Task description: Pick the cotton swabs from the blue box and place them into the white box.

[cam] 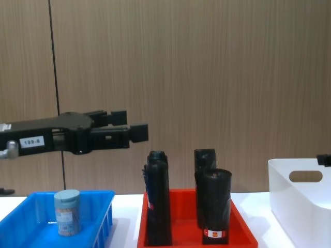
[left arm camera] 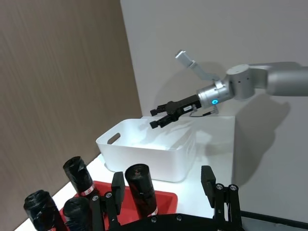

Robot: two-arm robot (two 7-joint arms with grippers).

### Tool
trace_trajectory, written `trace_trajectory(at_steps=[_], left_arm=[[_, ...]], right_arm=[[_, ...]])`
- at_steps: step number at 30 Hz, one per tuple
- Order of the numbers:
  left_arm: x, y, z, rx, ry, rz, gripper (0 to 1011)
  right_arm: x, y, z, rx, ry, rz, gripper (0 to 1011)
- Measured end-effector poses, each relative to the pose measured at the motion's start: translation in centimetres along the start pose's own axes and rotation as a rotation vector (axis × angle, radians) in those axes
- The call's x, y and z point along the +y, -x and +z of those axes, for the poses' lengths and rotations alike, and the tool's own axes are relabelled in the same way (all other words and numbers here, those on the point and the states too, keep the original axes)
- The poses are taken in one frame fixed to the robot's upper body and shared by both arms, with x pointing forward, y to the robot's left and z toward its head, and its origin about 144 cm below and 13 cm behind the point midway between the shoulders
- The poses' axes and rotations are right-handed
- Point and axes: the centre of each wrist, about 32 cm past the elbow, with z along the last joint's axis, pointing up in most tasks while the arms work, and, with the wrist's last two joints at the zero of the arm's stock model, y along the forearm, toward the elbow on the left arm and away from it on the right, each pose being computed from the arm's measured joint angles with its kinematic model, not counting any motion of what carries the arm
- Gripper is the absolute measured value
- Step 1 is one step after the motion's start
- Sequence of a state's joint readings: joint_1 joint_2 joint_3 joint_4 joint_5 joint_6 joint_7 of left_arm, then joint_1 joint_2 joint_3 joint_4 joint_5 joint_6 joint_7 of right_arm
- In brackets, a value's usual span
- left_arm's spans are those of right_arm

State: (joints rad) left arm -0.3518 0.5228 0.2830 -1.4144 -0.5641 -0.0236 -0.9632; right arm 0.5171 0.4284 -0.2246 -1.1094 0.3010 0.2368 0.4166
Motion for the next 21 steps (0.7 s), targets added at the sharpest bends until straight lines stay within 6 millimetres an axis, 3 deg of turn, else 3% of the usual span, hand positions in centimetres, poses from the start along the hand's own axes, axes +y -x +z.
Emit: trace_trajectory(at_steps=[21], left_arm=[[-2.9,2.7,-0.8,-0.040,-0.052,0.189,1004]], right_arm=[[-2.0,6.6,-2.1,-0.028,-0.119,-0.009,1002]])
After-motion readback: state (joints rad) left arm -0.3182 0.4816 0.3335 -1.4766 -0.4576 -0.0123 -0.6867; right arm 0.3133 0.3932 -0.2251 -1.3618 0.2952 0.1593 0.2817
